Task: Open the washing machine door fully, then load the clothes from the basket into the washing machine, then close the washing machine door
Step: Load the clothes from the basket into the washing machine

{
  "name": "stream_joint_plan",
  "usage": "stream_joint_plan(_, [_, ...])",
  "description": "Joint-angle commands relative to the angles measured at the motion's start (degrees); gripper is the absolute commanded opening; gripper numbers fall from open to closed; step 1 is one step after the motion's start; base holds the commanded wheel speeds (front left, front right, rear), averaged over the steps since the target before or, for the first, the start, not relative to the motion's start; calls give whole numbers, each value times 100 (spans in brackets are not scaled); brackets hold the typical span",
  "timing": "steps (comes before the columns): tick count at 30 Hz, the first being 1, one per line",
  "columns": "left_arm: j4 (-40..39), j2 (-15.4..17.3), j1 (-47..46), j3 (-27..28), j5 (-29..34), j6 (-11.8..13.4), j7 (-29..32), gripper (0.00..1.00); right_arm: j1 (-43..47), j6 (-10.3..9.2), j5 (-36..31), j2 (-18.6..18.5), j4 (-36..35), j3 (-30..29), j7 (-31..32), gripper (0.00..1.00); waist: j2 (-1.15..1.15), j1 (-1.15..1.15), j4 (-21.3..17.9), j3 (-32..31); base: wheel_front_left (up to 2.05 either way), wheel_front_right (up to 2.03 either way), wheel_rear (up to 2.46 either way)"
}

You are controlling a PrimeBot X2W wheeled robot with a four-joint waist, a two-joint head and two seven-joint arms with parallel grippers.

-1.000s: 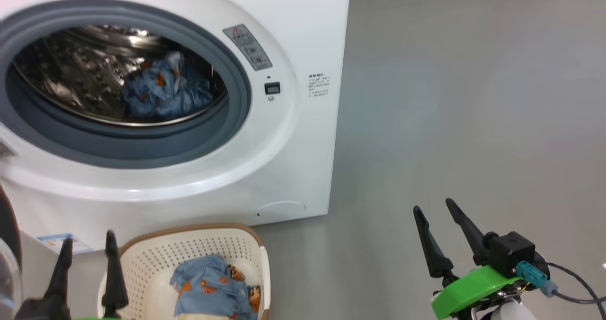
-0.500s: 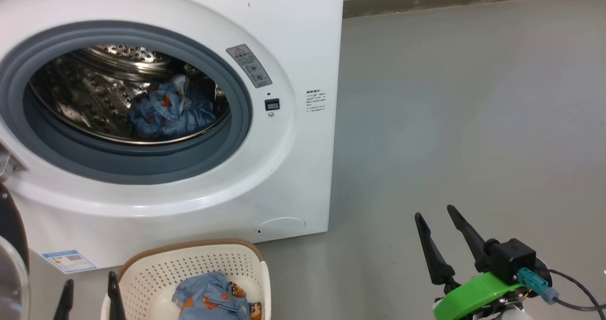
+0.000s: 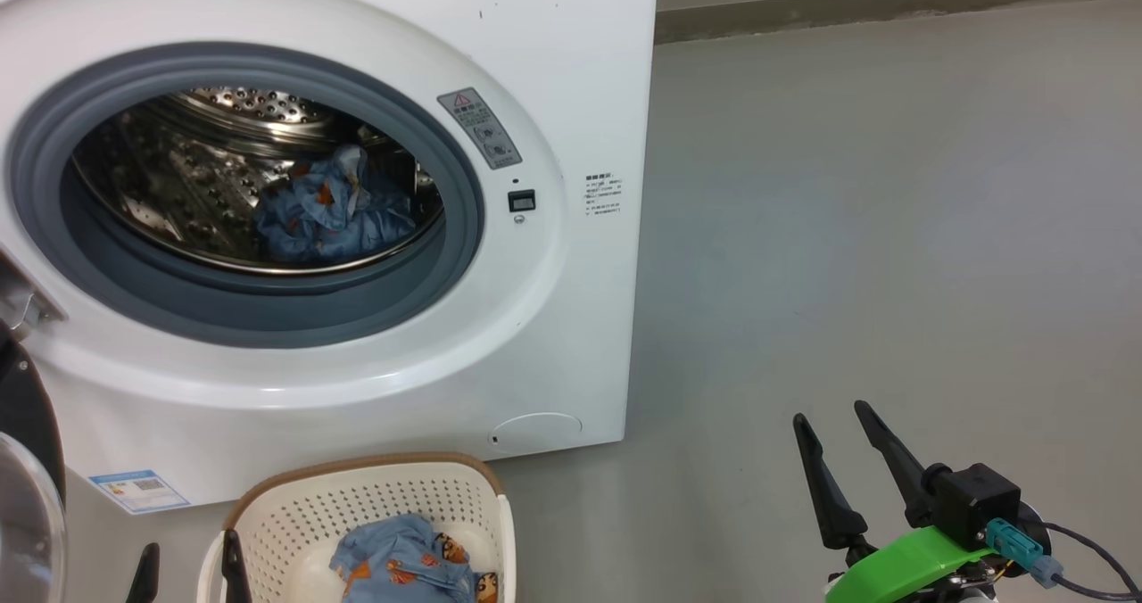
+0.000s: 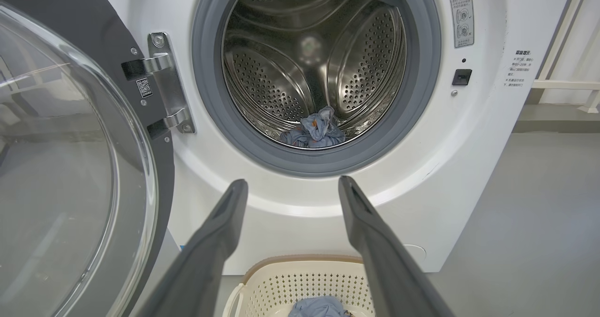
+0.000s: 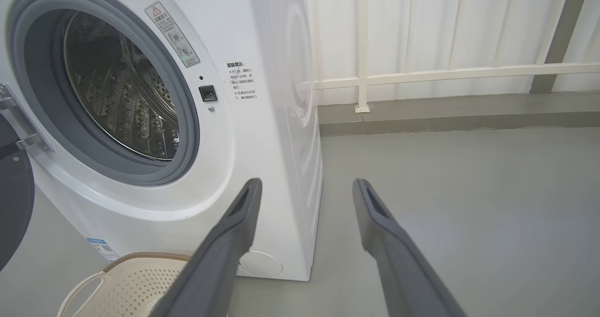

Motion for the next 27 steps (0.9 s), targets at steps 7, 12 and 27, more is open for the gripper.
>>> stream_joint_plan(7, [-156,0,-200,289,72,-127,-46,100,-98,9,25,25,-159,123,-28,100,0,0,-17,107,0,0,0])
stream_joint_plan(12, [-20,-40,-261,266,-30,-183,-46,100,-137,9,136,25,-149,78,-28,100,0,0,-35,272,0,0,0])
stream_joint_plan(27, [1111,-77,-1024,34,-465,-607,-46,100,-452,9,114,25,-277,42,-28,100,0,0,-201,1340,0,0,0])
